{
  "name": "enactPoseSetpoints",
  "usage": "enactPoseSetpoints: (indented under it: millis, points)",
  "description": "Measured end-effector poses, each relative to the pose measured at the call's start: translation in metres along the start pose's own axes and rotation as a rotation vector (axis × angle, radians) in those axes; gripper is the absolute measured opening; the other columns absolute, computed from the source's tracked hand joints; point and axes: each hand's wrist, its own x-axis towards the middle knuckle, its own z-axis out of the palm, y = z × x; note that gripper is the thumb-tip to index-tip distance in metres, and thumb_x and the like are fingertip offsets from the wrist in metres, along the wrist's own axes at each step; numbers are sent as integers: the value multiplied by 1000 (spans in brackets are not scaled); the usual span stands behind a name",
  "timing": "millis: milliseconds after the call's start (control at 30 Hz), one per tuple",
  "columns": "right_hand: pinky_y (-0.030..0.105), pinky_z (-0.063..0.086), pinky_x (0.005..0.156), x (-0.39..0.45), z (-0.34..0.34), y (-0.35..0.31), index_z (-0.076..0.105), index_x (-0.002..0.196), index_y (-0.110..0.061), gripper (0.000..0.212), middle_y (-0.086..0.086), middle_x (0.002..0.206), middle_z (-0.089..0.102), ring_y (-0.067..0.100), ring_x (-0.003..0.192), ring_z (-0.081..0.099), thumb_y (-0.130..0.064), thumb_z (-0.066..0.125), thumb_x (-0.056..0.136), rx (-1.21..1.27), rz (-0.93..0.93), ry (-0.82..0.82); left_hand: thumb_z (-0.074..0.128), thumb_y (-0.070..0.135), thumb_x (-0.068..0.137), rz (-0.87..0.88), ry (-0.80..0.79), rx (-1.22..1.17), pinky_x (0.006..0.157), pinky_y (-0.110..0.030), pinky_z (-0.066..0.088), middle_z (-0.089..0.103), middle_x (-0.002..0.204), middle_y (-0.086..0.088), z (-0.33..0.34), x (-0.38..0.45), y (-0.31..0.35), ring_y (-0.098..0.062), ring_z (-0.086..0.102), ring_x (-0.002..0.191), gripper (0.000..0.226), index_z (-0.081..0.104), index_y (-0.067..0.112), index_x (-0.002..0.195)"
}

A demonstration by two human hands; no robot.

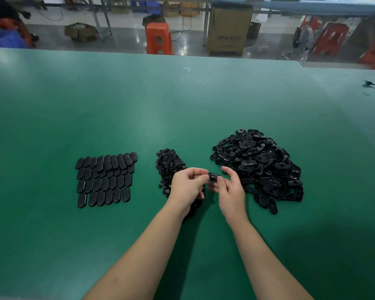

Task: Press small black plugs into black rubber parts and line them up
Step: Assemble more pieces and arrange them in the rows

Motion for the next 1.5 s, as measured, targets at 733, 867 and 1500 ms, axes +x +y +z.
enactPoseSetpoints:
  millis: [733,867,1500]
  points:
    - [42,57,88,-1,-2,-1,66,101,-28,20,-9,95,76,10,90,71,-14,53,103,-146,-27,-39,64,14,87,199,166,691,70,-23,49,70,79,7,16,-1,6,-10,64,76,9,72,17,86]
    - [48,57,87,0,-2,1,67,103,-28,18,-7,94,76,14,89,72,-16,53,103,-141,-21,-52,65,14,87,213,136,719,67,-18,47,69,77,9,13,0,8,-7,63,74,9,72,19,84]
    - [29,48,58,-1,-4,-3,63,94,-23,20,-6,67,65,11,60,54,-9,53,103,36,-15,-56,84,18,78,58,43,432,49,-26,47,73,75,-5,9,9,2,-12,57,52,11,74,17,80]
